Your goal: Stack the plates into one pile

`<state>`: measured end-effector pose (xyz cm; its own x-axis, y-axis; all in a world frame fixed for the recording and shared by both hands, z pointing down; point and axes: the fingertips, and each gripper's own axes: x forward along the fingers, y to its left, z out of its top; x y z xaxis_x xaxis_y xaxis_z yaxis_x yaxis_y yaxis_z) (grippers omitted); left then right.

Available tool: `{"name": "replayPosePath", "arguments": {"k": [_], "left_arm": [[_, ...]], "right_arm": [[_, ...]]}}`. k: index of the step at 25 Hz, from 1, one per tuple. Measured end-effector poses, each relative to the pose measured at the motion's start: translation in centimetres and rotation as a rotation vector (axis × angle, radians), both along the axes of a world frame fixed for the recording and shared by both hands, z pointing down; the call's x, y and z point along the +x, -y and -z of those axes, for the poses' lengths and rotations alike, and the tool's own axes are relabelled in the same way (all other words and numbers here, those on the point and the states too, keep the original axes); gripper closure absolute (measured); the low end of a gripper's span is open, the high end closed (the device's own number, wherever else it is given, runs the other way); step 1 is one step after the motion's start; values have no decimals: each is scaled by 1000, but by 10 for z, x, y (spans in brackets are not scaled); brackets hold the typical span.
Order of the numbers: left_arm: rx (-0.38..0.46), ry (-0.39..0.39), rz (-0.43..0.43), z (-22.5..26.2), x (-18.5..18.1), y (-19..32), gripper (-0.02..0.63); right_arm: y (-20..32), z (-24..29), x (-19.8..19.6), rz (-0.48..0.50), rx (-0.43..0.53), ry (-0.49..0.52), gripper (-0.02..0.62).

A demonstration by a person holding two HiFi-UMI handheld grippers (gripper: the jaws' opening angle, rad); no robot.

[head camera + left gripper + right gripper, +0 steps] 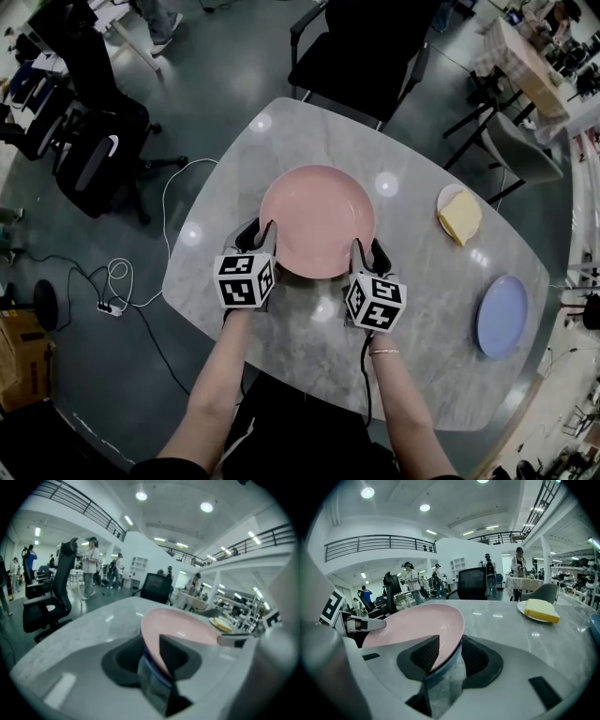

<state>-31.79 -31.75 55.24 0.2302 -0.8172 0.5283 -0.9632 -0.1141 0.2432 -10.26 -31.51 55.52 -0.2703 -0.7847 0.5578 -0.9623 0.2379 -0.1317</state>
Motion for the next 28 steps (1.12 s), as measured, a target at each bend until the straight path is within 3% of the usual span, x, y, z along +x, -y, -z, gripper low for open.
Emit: {"name": "replayPosePath", "arguments": {"k": [6,11,21,28], "left_arm": [[-3,66,-25,-1,3,1,484],[-19,70,-34,-6,1,0,457],[-19,2,22,-5,-13,3,443],[-67,-84,37,-16,-12,15,443]], "right_arm": [[1,-5,3,-8,5,-21,457],[3,-8,5,-18,-1,-21,457],[11,1,9,-32,20,34,456],[22,-10,6,-36,-49,64,443]]}}
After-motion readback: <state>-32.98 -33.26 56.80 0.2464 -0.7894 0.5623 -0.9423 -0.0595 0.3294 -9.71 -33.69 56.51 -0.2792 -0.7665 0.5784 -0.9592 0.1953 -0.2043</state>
